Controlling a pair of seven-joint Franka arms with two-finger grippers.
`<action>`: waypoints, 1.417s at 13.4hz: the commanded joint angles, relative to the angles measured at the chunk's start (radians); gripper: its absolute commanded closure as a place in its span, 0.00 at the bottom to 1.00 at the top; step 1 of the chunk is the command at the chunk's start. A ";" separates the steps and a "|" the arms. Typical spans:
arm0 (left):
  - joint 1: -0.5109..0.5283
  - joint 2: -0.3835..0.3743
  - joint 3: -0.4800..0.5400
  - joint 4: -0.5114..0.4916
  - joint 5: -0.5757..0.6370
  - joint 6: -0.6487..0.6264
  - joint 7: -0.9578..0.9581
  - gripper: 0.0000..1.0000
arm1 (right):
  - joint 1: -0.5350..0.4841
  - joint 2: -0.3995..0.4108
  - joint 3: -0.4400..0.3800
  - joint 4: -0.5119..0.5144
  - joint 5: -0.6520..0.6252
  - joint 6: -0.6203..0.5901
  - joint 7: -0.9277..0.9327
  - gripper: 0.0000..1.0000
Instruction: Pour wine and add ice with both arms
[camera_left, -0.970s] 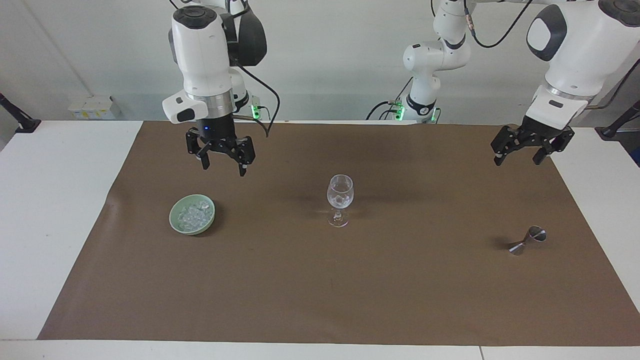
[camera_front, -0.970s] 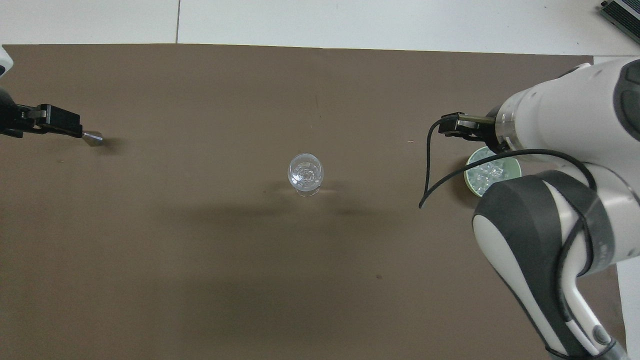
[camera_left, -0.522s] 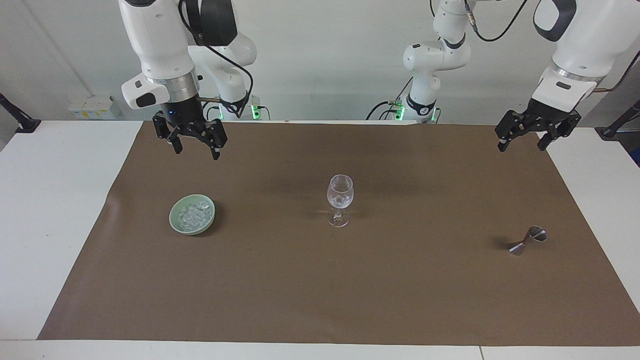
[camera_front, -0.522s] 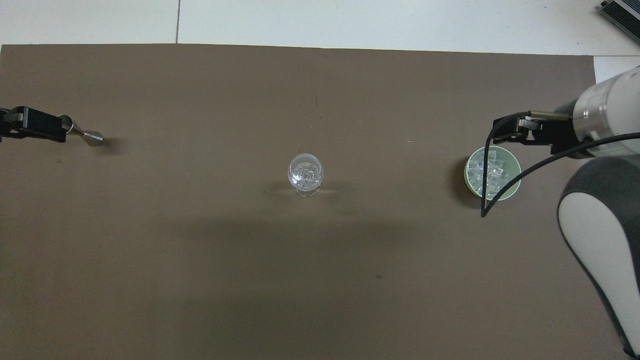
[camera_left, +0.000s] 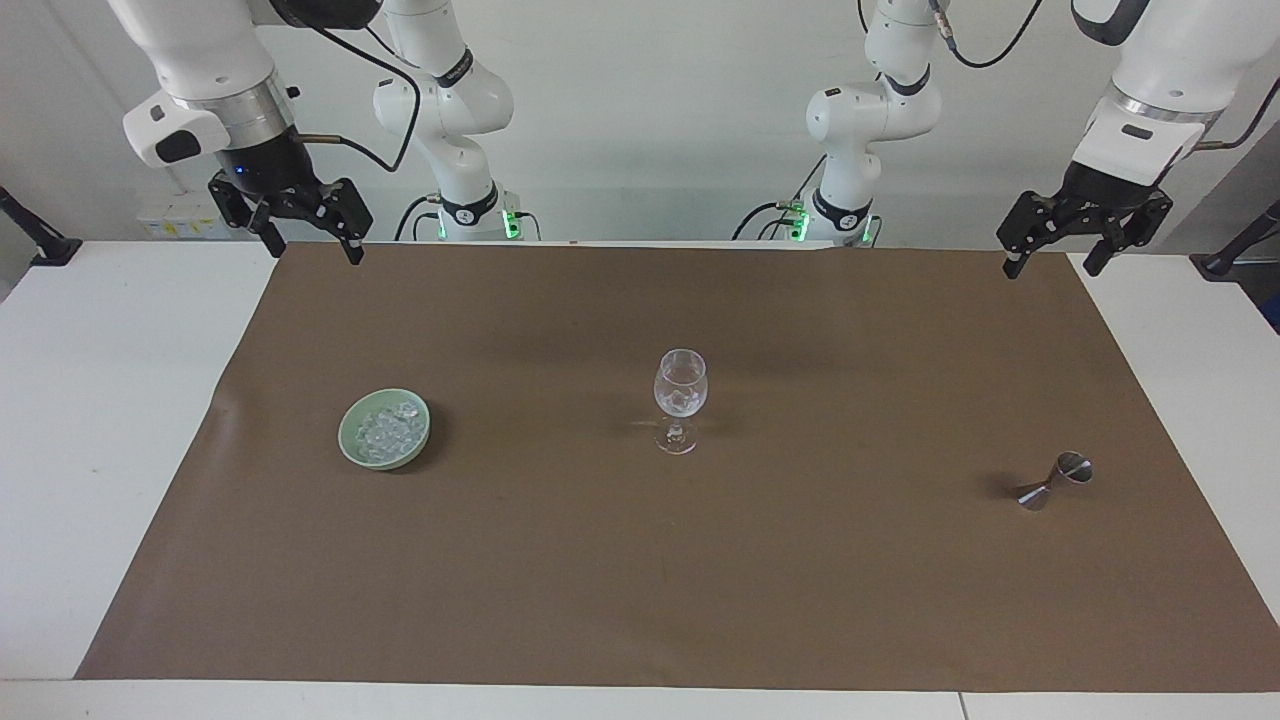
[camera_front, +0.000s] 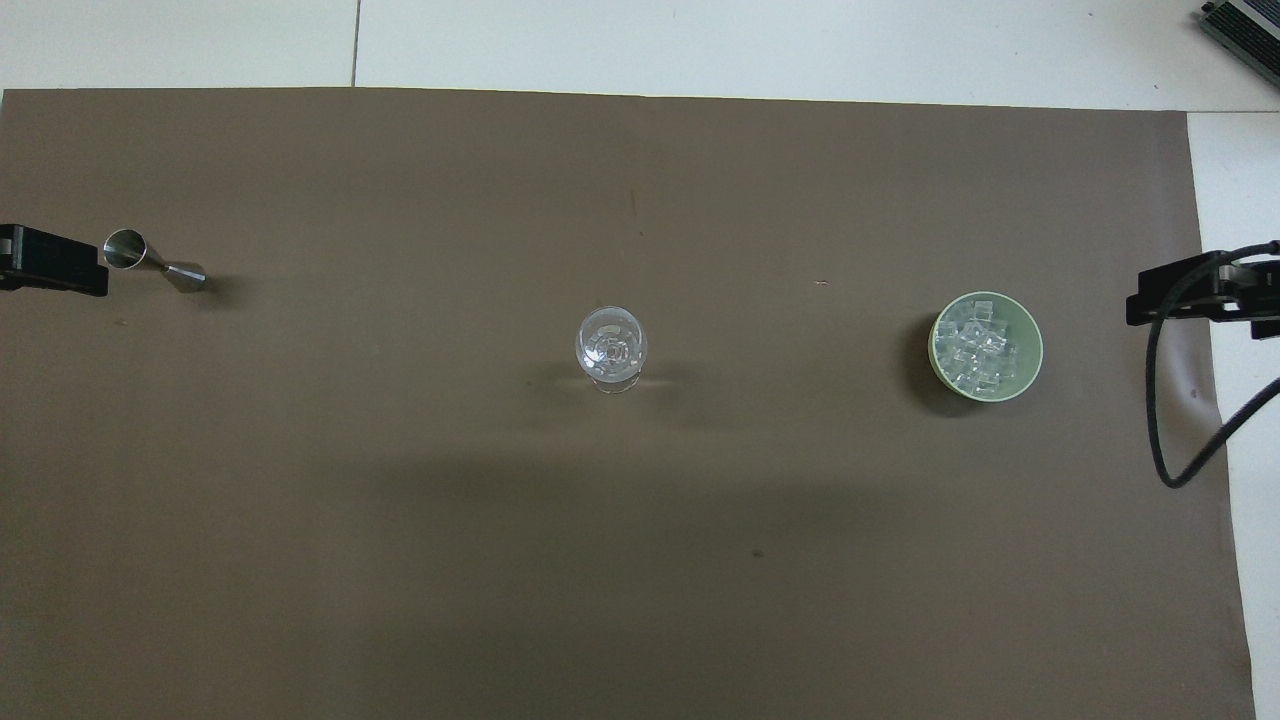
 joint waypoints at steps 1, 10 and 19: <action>-0.013 -0.018 0.014 -0.004 0.007 -0.035 0.013 0.00 | -0.010 -0.029 -0.003 -0.039 0.019 -0.012 -0.023 0.00; -0.182 -0.009 0.177 0.000 0.008 -0.066 0.013 0.00 | 0.004 -0.048 0.011 -0.076 0.012 0.003 -0.035 0.00; -0.187 -0.035 0.169 -0.035 0.005 -0.046 0.019 0.00 | -0.006 -0.060 0.009 -0.099 -0.022 -0.004 -0.120 0.00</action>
